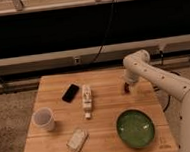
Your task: Place the pepper in the ceramic bowl
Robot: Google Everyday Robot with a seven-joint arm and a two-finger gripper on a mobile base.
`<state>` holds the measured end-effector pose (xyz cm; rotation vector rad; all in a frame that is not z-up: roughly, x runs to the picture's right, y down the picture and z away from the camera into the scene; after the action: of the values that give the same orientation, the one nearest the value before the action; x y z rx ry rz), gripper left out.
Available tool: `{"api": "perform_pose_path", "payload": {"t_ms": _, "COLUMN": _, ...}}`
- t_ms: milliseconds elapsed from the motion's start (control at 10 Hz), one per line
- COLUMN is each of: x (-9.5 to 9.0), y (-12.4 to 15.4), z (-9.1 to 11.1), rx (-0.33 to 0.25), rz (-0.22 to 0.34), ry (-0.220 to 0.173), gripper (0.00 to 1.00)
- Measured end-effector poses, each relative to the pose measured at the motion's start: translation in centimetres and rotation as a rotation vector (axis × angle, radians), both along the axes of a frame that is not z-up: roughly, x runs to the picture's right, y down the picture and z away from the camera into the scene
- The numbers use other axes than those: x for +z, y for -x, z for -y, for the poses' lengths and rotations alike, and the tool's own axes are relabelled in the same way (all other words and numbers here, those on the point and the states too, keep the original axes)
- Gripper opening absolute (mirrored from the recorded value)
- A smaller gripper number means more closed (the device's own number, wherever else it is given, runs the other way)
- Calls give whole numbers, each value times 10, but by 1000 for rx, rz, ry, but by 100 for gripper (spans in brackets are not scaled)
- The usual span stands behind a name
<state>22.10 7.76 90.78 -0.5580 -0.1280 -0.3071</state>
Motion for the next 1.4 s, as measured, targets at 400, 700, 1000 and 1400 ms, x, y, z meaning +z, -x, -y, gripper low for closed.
{"api": "perform_pose_path", "payload": {"t_ms": 400, "x": 4, "y": 0, "z": -1, "rx": -1, "rz": 19, "ry": 5, "gripper": 80}}
{"api": "perform_pose_path", "payload": {"t_ms": 700, "x": 6, "y": 0, "z": -3, "rx": -2, "rz": 31, "ry": 11, "gripper": 80}}
{"api": "perform_pose_path", "payload": {"t_ms": 1000, "x": 8, "y": 0, "z": -4, "rx": -3, "rz": 43, "ry": 16, "gripper": 80}}
{"api": "perform_pose_path", "payload": {"t_ms": 1400, "x": 9, "y": -1, "z": -6, "rx": -8, "rz": 63, "ry": 26, "gripper": 80}}
